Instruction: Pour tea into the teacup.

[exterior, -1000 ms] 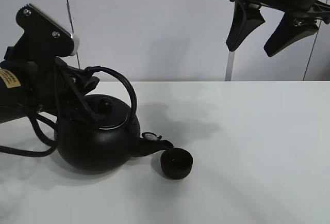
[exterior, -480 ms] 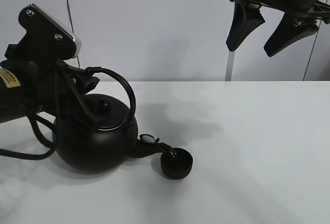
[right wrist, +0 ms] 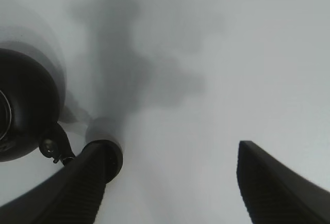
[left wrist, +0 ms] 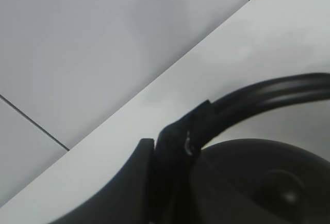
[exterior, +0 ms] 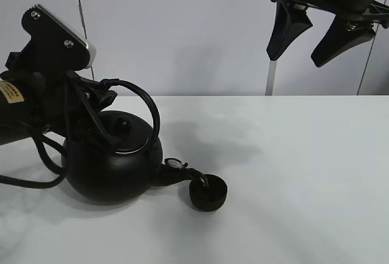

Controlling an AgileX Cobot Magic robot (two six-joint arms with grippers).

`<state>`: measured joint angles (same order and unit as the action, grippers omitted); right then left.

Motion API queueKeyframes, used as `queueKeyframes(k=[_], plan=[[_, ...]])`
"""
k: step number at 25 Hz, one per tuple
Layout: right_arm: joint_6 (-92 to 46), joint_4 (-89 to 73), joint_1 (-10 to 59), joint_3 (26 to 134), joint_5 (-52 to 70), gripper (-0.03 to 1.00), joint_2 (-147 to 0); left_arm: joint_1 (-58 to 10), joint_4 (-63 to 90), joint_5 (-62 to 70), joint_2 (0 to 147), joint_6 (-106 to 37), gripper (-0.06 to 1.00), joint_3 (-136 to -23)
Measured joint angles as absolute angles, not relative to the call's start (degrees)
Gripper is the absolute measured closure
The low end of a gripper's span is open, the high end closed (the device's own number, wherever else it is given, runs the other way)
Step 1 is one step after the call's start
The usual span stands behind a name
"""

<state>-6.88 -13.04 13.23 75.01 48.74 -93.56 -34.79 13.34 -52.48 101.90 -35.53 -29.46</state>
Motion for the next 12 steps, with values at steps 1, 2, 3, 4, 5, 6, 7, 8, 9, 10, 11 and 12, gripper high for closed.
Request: queueKeyframes(k=[1, 2, 3, 4, 5, 6, 7, 8, 9, 10, 11, 12], plan=[[-6.9, -13.0, 13.2, 75.0, 48.7, 0.47, -93.6, -34.8, 13.3, -52.5, 101.9, -35.5, 0.84, -29.5], [-6.9, -13.0, 13.2, 75.0, 48.7, 0.47, -93.6, -34.8, 13.3, -52.5, 101.9, -35.5, 0.84, -29.5], [-6.9, -13.0, 13.2, 75.0, 48.7, 0.47, -93.6, -34.8, 13.3, -52.5, 101.9, -35.5, 0.84, -29.5], [-6.9, -13.0, 13.2, 75.0, 48.7, 0.47, -93.6, -34.8, 13.3, -52.5, 101.9, -35.3, 0.84, -29.5], [-6.9, -13.0, 13.2, 75.0, 48.7, 0.47, -93.6, -34.8, 13.4, -52.5, 101.9, -34.6, 0.84, -29.5], [-6.9, -13.0, 13.2, 75.0, 48.7, 0.47, -93.6, -34.8, 13.5, -52.5, 101.9, -33.3, 0.84, -29.5], [-6.9, -13.0, 13.2, 75.0, 48.7, 0.47, -93.6, -34.8, 13.5, -52.7, 101.9, -31.6, 0.84, -29.5], [-6.9, -13.0, 13.2, 75.0, 48.7, 0.47, -93.6, -34.8, 13.5, -53.0, 101.9, -30.3, 0.84, -29.5], [-6.9, -13.0, 13.2, 75.0, 48.7, 0.47, -93.6, -34.8, 13.5, -53.5, 101.9, -28.8, 0.84, -29.5], [-6.9, -13.0, 13.2, 75.0, 48.7, 0.47, -93.6, -34.8, 13.5, -54.1, 101.9, -27.6, 0.84, -29.5], [-6.9, -13.0, 13.2, 75.0, 48.7, 0.47, -93.6, -34.8, 13.5, -54.7, 101.9, -26.6, 0.84, -29.5], [-6.9, -13.0, 13.2, 75.0, 48.7, 0.47, -93.6, -34.8, 13.5, -55.1, 101.9, -25.3, 0.84, -29.5]])
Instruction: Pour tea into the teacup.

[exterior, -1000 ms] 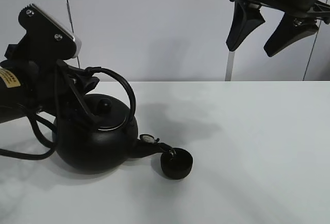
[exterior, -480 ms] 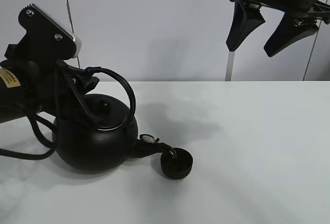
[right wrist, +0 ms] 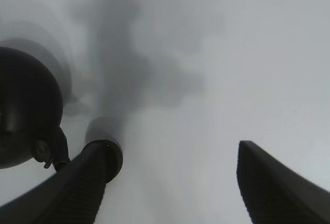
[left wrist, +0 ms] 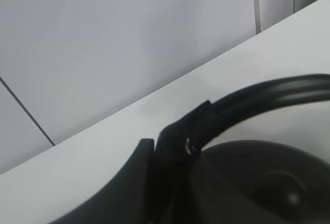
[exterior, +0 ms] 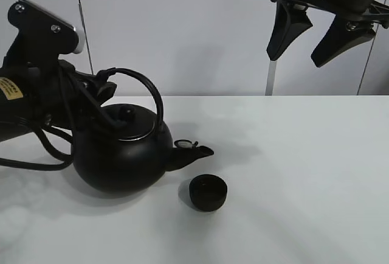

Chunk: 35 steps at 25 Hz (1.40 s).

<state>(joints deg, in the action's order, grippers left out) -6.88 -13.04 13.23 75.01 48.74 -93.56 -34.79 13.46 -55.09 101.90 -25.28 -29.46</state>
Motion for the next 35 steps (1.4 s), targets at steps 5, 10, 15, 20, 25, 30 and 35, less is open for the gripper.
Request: queueKeyframes(k=[5, 10, 15, 20, 25, 30, 35], plan=[[-6.9, -13.0, 13.2, 75.0, 48.7, 0.47, -93.6, -34.8, 13.6, -56.3, 101.6, -17.9, 0.84, -29.5], [-6.9, -13.0, 13.2, 75.0, 48.7, 0.47, -93.6, -34.8, 16.6, -56.4, 100.4, -14.6, 0.84, -29.1], [-6.9, -13.1, 13.2, 75.0, 48.6, 0.47, -93.6, -34.8, 22.8, -56.2, 100.3, -14.2, 0.84, -26.2], [-6.9, -13.1, 13.2, 75.0, 48.5, 0.47, -93.6, -34.9, 27.0, -56.7, 100.3, -14.2, 0.84, -23.9], [-6.9, -13.1, 13.2, 75.0, 48.5, 0.47, -93.6, -35.0, 27.2, -57.9, 100.2, -14.1, 0.84, -21.9], [-6.9, -13.1, 13.2, 75.0, 48.5, 0.47, -93.6, -35.0, 27.3, -59.0, 99.9, -13.2, 0.84, -19.3], [-6.9, -13.1, 13.2, 75.0, 48.5, 0.47, -93.6, -35.0, 27.3, -59.9, 99.9, -12.7, 0.84, -17.2]])
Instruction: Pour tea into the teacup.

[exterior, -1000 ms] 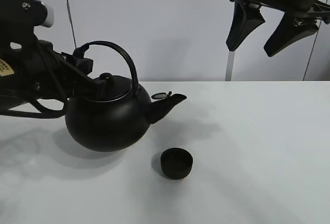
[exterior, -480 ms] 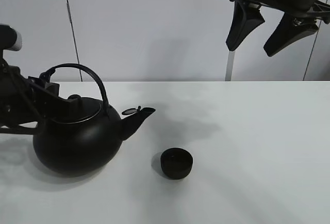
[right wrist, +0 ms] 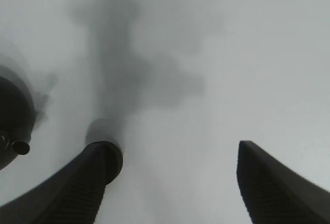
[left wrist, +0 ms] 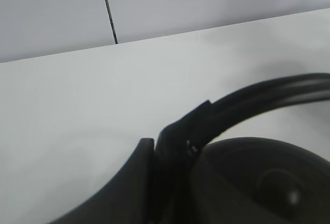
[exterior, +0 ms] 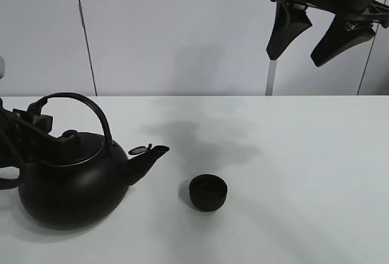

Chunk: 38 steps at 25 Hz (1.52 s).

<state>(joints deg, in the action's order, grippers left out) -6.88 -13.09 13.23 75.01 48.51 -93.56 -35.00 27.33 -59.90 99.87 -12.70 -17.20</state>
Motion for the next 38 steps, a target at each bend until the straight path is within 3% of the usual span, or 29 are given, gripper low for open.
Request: queueKeyframes(k=[17, 28, 38], plan=[[-6.9, -13.1, 13.2, 75.0, 48.5, 0.47, -93.6, -35.0, 26.0, -60.4, 99.9, -11.0, 0.84, -16.6], [-6.9, -13.1, 13.2, 75.0, 48.5, 0.47, -93.6, -35.2, 23.4, -61.9, 99.1, -5.3, 0.66, -15.5], [-6.9, -13.3, 13.2, 75.0, 48.5, 0.47, -93.6, -35.2, 18.3, -65.3, 98.3, 2.3, 0.63, -6.4]])
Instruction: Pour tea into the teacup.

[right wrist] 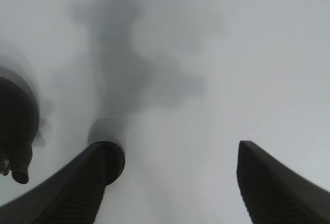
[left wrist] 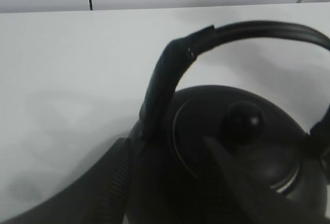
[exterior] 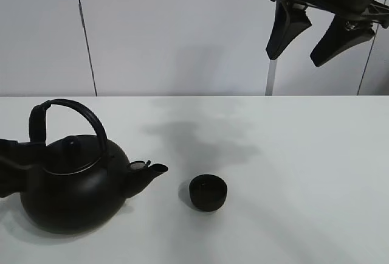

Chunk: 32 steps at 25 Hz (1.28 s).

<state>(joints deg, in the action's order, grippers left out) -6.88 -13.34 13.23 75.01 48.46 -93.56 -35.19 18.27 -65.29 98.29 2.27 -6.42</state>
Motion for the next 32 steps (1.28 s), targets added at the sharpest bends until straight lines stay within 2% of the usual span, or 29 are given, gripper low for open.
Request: queueKeyframes(k=[6, 15, 17, 21, 23, 26, 32], plan=[[-6.9, -13.5, 13.2, 75.0, 48.5, 0.47, -93.6, -35.2, 15.0, -65.3, 93.2, 6.4, 0.61, -3.8], [-6.9, -13.6, 13.2, 75.0, 48.5, 0.47, -93.6, -35.2, 14.6, -62.2, 74.5, 6.6, 0.56, -6.3], [-6.9, -13.6, 13.2, 75.0, 48.5, 0.47, -93.6, -35.2, 14.7, -54.9, 70.7, 4.7, 0.56, -10.9], [-6.9, -13.6, 13.2, 75.0, 48.5, 0.47, -93.6, -35.2, 14.7, -28.9, 66.6, -0.8, 0.55, -24.8], [-6.9, -13.6, 13.2, 75.0, 48.5, 0.47, -93.6, -35.2, 14.7, -16.2, 66.6, -2.5, 0.51, -31.7], [-6.9, -13.6, 13.2, 75.0, 48.5, 0.47, -93.6, -34.7, 14.6, -4.3, 68.8, -3.1, 0.44, -40.7], [-6.9, -13.6, 13.2, 75.0, 49.6, 0.47, -93.6, -29.5, 14.7, 18.2, 79.3, 6.1, 0.41, -55.5]])
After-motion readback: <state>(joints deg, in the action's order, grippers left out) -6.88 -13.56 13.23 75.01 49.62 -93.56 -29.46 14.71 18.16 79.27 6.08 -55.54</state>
